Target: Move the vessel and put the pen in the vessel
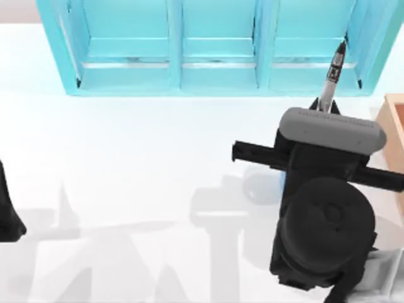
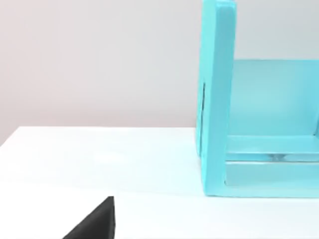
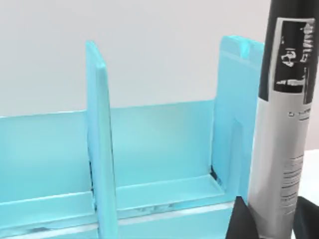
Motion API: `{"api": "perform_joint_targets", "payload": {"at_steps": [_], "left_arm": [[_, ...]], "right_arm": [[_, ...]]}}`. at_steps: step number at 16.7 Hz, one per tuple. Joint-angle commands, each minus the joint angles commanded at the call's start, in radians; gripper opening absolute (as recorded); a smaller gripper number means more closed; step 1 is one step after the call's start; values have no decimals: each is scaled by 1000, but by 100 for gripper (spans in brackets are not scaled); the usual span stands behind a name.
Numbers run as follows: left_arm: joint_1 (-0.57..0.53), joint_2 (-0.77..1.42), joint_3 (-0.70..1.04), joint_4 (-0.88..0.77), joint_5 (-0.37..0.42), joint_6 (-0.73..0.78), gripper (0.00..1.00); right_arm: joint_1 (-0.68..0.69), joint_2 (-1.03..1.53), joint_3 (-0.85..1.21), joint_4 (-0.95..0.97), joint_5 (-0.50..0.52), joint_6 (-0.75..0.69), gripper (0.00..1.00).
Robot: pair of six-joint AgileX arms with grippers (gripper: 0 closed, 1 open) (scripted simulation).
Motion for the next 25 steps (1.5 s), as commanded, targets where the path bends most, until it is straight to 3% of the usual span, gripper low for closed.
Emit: {"api": "perform_joint_targets", "payload": {"at_steps": [5,12,16,25], "left_arm": [[0,0,0,0,0,0,100],[0,0,0,0,0,0,100],[0,0,0,0,0,0,100],[0,0,0,0,0,0,100]], "right_arm": [[-8,6,3,0,-4,3,0],[-129,92,23,45,-127,25,0],[-140,99,25,50,-138,27,0],[-140,99,25,50,-138,27,68]]}}
